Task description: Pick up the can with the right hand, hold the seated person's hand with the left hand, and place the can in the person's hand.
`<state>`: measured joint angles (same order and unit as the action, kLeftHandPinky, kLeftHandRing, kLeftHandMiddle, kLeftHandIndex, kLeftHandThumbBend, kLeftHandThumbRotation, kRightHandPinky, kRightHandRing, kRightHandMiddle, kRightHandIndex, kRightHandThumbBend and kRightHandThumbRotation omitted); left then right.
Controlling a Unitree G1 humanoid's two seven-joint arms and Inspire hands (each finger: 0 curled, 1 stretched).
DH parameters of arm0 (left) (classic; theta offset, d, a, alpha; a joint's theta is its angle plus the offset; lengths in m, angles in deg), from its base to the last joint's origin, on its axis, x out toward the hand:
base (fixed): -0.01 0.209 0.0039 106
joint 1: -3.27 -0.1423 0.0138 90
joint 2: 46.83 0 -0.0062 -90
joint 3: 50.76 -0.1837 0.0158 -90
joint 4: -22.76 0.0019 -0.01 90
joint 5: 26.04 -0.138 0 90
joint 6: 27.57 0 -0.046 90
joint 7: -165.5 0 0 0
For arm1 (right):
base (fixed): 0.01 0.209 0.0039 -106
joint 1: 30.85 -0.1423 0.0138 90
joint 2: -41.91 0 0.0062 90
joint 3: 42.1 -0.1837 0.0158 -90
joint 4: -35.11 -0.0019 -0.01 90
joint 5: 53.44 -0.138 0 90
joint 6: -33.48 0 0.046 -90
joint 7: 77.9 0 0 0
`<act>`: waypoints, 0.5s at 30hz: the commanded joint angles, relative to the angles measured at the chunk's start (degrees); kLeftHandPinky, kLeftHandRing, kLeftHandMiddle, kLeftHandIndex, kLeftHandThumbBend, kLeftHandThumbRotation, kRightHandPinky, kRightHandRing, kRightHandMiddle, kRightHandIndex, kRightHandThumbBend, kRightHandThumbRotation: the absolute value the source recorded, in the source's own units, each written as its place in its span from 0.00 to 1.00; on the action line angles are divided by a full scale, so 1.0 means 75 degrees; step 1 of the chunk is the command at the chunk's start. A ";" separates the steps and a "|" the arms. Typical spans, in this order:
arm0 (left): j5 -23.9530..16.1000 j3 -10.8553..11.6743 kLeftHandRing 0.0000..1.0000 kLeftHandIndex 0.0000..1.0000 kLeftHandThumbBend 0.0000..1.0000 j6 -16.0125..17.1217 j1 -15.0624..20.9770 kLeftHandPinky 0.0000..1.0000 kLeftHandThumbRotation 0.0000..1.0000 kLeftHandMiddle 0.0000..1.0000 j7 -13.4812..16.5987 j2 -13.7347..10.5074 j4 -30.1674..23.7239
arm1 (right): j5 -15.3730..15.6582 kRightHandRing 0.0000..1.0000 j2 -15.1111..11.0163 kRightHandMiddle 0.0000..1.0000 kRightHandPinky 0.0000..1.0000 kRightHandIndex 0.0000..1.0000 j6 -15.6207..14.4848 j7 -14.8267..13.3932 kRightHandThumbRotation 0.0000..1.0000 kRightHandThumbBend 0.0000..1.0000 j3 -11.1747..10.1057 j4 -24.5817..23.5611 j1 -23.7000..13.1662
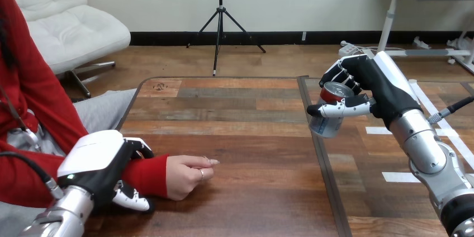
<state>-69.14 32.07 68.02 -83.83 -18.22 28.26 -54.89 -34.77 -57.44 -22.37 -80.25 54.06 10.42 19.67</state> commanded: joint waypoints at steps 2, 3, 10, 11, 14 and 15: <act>0.0027 -0.0228 0.54 0.59 0.86 -0.0078 0.0620 0.48 0.00 0.57 0.0035 0.0024 0.0247 | -0.0186 0.35 -0.0220 0.42 0.32 0.45 0.0244 -0.0111 0.00 0.80 -0.0206 -0.0408 -0.0353; 0.0031 -0.0245 0.54 0.59 0.86 -0.0088 0.0633 0.48 0.00 0.57 0.0032 0.0023 0.0266 | -0.0190 0.35 -0.0219 0.42 0.32 0.45 0.0248 -0.0109 0.00 0.80 -0.0208 -0.0409 -0.0352; -0.0023 -0.0448 0.52 0.55 0.83 -0.0087 0.0807 0.46 0.00 0.54 0.0057 -0.0028 0.0556 | -0.0254 0.35 -0.0202 0.42 0.32 0.45 0.0243 -0.0061 0.00 0.79 -0.0233 -0.0457 -0.0330; -0.0023 -0.0465 0.51 0.54 0.82 -0.0084 0.0819 0.46 0.00 0.53 0.0061 -0.0036 0.0573 | -0.0264 0.35 -0.0200 0.42 0.32 0.45 0.0244 -0.0054 0.00 0.79 -0.0234 -0.0467 -0.0325; 0.0007 -0.0511 0.50 0.53 0.82 -0.0003 0.0872 0.45 0.00 0.52 0.0135 -0.0042 0.0703 | -0.0304 0.35 -0.0194 0.42 0.32 0.45 0.0315 -0.0040 0.00 0.79 -0.0241 -0.0460 -0.0319; 0.0016 -0.0530 0.49 0.52 0.81 0.0021 0.0893 0.44 0.00 0.51 0.0153 -0.0042 0.0751 | -0.0306 0.35 -0.0192 0.42 0.32 0.45 0.0290 -0.0045 0.00 0.79 -0.0236 -0.0472 -0.0317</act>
<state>-69.16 29.19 67.68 -80.56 -18.09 28.28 -51.44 -35.51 -57.44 -22.16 -80.24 54.04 10.42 19.68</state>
